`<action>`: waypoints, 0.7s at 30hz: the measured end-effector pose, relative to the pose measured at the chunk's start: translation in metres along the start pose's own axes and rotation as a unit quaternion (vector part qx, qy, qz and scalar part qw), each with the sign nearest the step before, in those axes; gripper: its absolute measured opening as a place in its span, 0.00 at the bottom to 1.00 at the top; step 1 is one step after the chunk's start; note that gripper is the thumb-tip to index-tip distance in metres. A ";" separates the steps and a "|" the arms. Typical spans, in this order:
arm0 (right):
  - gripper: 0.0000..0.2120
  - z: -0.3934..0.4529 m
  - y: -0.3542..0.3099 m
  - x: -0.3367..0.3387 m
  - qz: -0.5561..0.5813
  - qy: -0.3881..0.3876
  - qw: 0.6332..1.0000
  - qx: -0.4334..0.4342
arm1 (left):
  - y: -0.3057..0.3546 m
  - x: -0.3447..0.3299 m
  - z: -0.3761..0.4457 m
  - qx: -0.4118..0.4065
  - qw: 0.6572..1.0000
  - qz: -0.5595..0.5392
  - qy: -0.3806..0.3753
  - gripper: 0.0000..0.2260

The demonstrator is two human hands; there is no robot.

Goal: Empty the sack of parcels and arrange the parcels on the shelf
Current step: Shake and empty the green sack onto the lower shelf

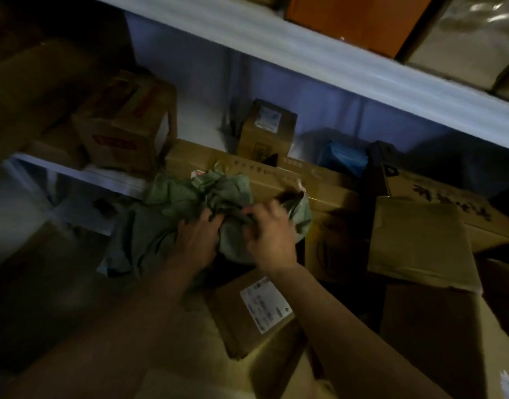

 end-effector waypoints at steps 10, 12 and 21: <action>0.33 0.041 0.035 -0.091 -0.118 -0.330 0.937 -0.003 | -0.030 0.005 -0.018 0.066 0.997 0.008 0.039 0.48; 0.33 0.044 0.041 -0.106 -0.116 -0.328 0.937 0.010 | -0.044 -0.027 -0.023 0.080 0.994 -0.072 -0.027 0.51; 0.32 0.052 0.060 -0.146 -0.093 -0.360 0.927 0.038 | -0.060 -0.078 -0.001 0.076 0.993 -0.075 -0.056 0.50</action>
Point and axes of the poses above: each hand's wrist, its own z-axis towards the middle knuckle, its own x-axis out of the back of the hand, y = z × x, the point moved 5 cm from there along z, towards the middle knuckle, and after that the axes turned 6 degrees about -z, right-handed, at the moved point
